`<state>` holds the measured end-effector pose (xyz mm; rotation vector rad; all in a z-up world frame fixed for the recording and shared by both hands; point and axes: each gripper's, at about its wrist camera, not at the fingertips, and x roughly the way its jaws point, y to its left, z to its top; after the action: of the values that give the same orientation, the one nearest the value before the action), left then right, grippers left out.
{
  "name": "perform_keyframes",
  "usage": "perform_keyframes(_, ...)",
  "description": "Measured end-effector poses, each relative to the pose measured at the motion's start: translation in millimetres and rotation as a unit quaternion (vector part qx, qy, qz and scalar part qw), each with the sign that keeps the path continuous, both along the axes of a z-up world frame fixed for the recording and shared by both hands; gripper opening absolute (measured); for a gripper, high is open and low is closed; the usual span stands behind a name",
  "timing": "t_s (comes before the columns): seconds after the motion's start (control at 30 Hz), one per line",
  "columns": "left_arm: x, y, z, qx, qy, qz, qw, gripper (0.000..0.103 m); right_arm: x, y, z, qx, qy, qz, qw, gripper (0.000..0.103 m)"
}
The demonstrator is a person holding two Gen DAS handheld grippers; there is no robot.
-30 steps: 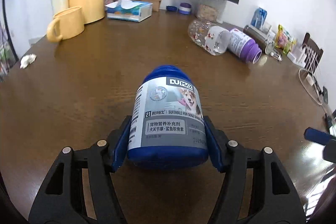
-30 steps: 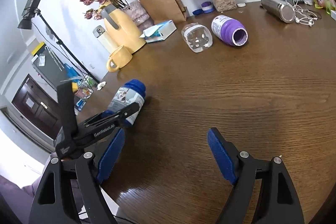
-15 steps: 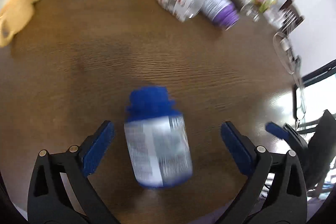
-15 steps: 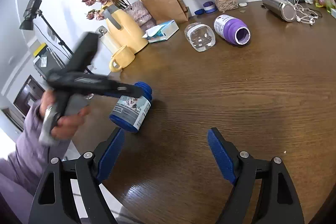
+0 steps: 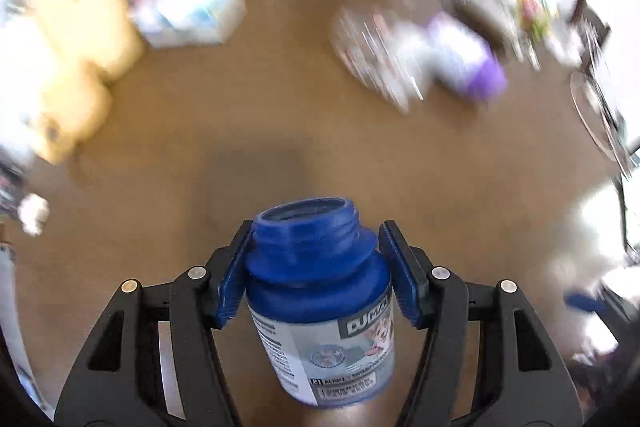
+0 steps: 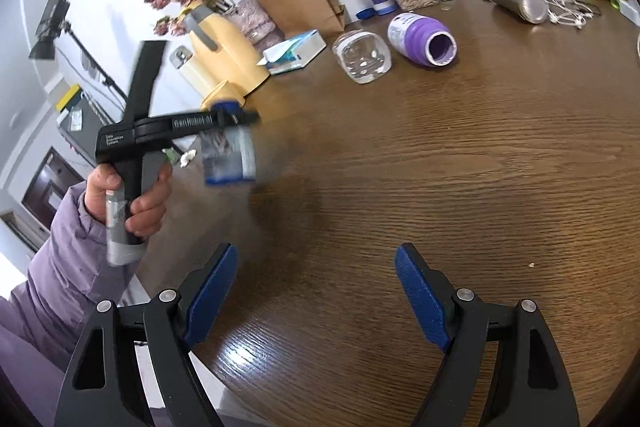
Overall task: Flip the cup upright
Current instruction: 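Rotate the held jar with the left tool until its opening points up, then set the jar upright on the table and open the left tool, withdrawing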
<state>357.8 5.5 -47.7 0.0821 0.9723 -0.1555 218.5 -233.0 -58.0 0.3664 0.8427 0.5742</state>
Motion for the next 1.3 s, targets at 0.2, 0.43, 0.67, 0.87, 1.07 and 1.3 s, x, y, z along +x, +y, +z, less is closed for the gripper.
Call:
perform_keyframes(0.2,-57,20,-31,-0.026,-0.162,0.088,0.9825,0.057,0,10,-5,-0.010,0.005,0.009,1.000,0.085)
perform_keyframes(0.43,-95,3,-56,0.005,-0.203,0.075,0.9763,0.058,0,23,-5,-0.015,0.005,0.023,1.000,0.085)
perform_keyframes(0.67,-83,9,-63,-0.031,-0.155,0.054,0.9859,0.060,-8,24,4,-0.024,-0.011,0.021,0.999,0.085)
perform_keyframes(0.87,-85,16,-31,-0.045,-0.161,0.053,0.9845,0.083,-12,20,12,-0.028,-0.022,0.008,0.999,0.085)
perform_keyframes(1.07,-93,25,3,-0.054,-0.163,0.056,0.9835,0.093,-21,20,35,-0.042,-0.050,0.001,0.998,0.085)
perform_keyframes(1.3,-134,32,32,-0.069,-0.153,0.075,0.9830,0.101,-44,31,73,-0.091,-0.101,-0.020,0.991,0.085)
